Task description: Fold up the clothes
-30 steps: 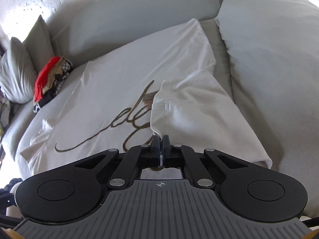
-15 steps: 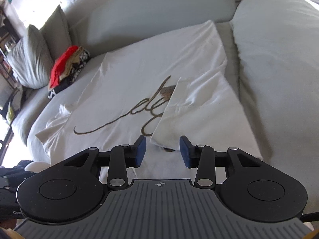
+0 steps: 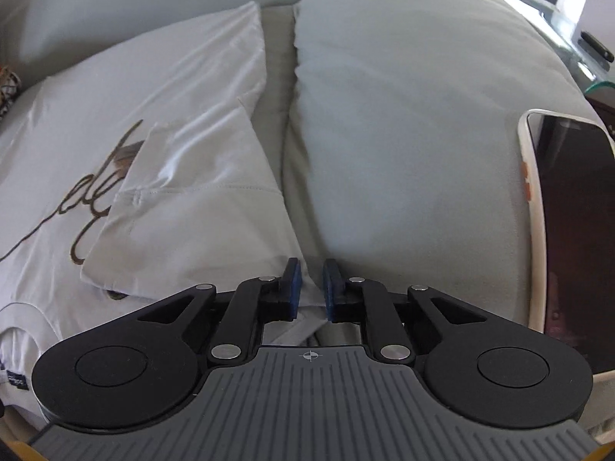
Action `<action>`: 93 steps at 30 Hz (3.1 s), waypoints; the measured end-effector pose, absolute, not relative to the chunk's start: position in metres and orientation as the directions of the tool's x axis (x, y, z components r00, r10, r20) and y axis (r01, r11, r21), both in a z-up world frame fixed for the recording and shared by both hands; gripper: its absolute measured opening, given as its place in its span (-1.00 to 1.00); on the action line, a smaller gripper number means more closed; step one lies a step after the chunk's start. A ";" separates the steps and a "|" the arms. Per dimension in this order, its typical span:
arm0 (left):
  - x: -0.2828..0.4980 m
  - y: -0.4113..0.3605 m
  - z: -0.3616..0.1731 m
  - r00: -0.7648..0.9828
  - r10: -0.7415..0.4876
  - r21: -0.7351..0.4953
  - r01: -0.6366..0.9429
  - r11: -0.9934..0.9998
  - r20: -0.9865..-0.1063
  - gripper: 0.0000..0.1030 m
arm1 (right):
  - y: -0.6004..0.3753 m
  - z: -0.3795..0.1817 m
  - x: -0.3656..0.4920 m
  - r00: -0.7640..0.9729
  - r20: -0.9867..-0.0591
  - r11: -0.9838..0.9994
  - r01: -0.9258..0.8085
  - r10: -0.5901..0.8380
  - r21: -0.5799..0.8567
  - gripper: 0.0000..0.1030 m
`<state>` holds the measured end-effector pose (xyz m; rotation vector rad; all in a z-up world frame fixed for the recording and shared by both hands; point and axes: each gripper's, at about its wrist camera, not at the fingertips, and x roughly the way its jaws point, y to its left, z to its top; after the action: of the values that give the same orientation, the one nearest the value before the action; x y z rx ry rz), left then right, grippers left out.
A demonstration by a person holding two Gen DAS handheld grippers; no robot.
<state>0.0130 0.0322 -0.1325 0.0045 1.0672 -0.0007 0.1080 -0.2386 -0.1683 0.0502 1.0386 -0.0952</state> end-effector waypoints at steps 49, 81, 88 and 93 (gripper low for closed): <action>0.026 0.046 -0.139 0.530 0.047 0.029 -0.042 0.999 -0.847 0.27 | -0.142 -0.134 0.045 0.476 -0.842 0.965 -0.185 0.256 0.188 -0.14; 0.061 0.071 -0.147 0.432 0.132 0.093 -0.111 0.989 -0.892 0.16 | -0.151 -0.138 0.050 0.442 -0.871 0.977 -0.086 0.215 0.197 -0.46; 0.036 0.073 -0.135 0.385 0.043 0.009 -0.089 0.996 -0.922 0.12 | -0.150 -0.129 0.028 0.378 -0.878 0.955 -0.077 0.293 0.286 -0.21; 0.019 0.089 -0.115 0.452 0.007 -0.064 -0.141 0.988 -0.892 0.29 | -0.139 -0.106 0.031 0.462 -0.825 0.944 -0.119 0.326 0.307 0.30</action>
<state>0.0188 0.0891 -0.1150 -0.1352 1.0984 0.0915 0.0311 -0.1390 -0.1063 0.2177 1.0578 0.2763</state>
